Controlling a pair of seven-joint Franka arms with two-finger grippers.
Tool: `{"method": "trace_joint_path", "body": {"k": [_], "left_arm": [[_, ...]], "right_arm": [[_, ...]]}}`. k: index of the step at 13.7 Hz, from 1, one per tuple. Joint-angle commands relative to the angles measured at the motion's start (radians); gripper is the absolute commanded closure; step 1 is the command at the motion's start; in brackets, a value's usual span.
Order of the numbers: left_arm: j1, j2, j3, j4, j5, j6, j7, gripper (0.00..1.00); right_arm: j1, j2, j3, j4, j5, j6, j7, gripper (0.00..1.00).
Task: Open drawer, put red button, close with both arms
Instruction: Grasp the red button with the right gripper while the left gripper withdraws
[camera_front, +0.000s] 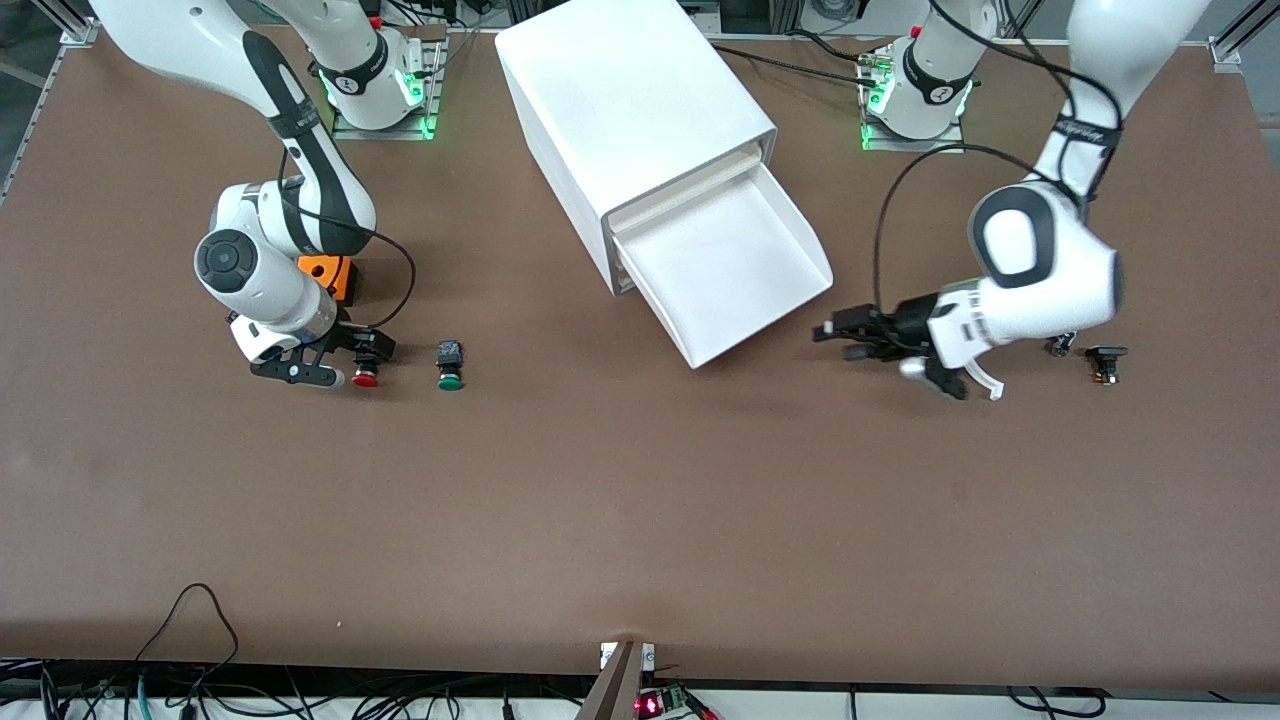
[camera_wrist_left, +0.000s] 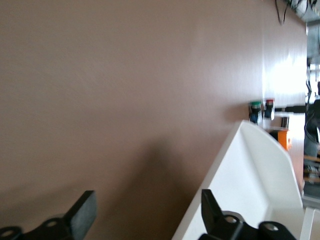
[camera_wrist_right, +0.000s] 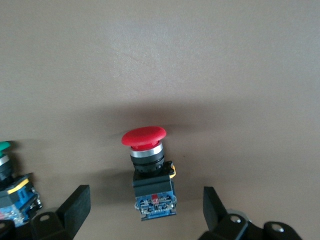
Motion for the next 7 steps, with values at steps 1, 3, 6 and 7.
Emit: {"method": "trace_joint_path", "body": {"k": [1, 3, 6, 7], "left_arm": [[0.027, -0.097, 0.013, 0.013, 0.036, -0.002, -0.014, 0.0], [0.026, -0.143, 0.087, 0.069, 0.238, -0.028, -0.017, 0.0], [0.02, -0.171, 0.162, 0.271, 0.476, -0.317, -0.064, 0.0], [0.021, -0.174, 0.17, 0.349, 0.556, -0.411, -0.098, 0.0]], "right_arm": [[-0.001, 0.017, 0.001, -0.011, 0.013, 0.025, -0.003, 0.0], [-0.001, 0.029, 0.001, -0.017, 0.013, 0.037, -0.003, 0.0], [-0.001, 0.039, 0.003, -0.026, 0.013, 0.043, -0.003, 0.03], [-0.001, 0.045, 0.003, -0.031, 0.011, 0.046, -0.005, 0.05]]}}
